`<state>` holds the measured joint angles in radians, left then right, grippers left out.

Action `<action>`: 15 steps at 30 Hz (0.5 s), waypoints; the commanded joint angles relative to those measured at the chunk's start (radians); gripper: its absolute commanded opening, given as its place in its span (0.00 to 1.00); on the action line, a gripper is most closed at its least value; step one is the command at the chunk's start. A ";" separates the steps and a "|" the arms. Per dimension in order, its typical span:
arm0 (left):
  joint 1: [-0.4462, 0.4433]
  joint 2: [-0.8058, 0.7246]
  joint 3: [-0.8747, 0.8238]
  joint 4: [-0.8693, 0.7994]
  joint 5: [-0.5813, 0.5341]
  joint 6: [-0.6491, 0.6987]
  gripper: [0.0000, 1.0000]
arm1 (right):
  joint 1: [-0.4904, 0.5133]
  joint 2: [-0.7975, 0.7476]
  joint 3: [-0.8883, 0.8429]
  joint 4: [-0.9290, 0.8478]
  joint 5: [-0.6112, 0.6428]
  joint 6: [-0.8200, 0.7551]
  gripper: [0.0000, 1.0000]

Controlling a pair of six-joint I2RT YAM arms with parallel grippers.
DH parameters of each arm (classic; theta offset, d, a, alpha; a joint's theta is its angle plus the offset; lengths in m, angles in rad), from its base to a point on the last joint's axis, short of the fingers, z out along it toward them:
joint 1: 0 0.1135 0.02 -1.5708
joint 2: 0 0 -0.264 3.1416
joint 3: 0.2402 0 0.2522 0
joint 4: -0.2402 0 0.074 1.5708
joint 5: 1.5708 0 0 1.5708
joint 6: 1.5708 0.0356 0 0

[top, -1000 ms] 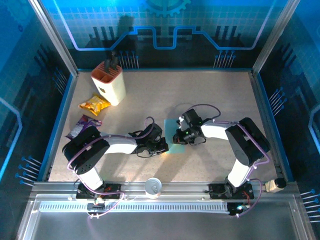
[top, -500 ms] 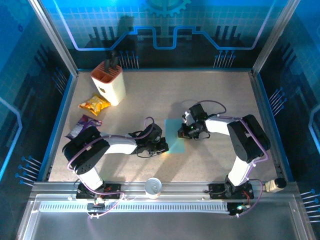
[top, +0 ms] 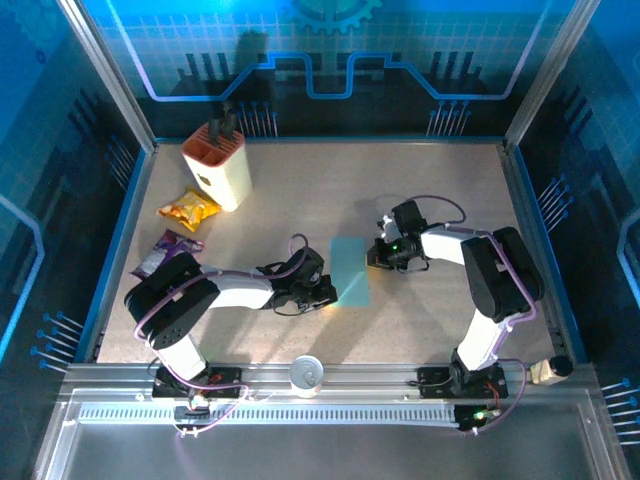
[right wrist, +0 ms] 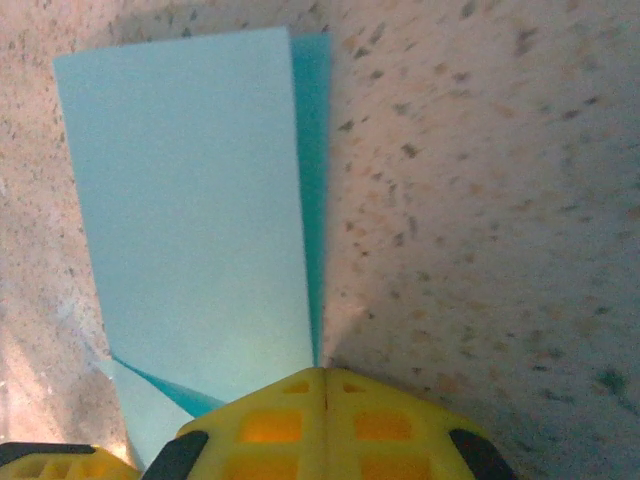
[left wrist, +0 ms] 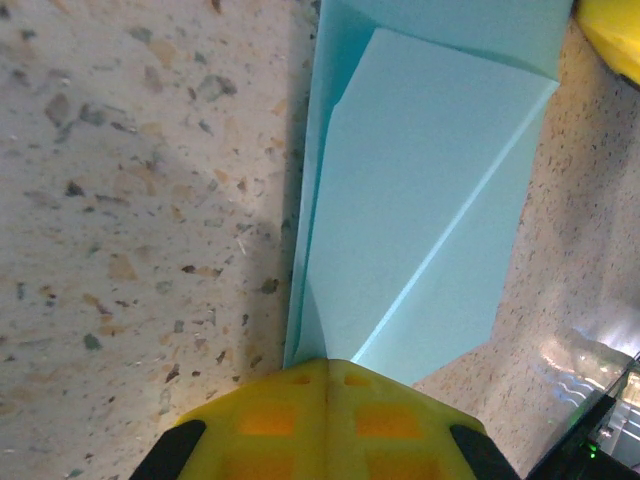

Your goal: Fold a paper plane with a square sheet of paper (fold left side to right side)

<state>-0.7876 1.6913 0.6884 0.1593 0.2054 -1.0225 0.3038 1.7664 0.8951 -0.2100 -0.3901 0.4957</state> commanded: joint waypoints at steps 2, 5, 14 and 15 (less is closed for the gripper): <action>-0.009 0.048 -0.071 -0.207 -0.051 -0.004 0.00 | -0.005 -0.109 -0.010 0.001 0.001 0.000 0.00; -0.010 0.048 -0.069 -0.207 -0.055 -0.005 0.00 | 0.043 -0.152 -0.091 0.066 -0.044 0.054 0.00; -0.010 0.045 -0.070 -0.209 -0.056 -0.005 0.00 | 0.258 -0.144 -0.198 0.246 0.022 0.205 0.00; -0.010 0.046 -0.068 -0.211 -0.056 -0.005 0.00 | 0.266 -0.133 -0.201 0.257 0.020 0.211 0.00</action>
<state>-0.7883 1.6894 0.6842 0.1665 0.2047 -1.0225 0.5518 1.6112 0.7101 -0.0319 -0.3958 0.6491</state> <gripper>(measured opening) 0.067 0.061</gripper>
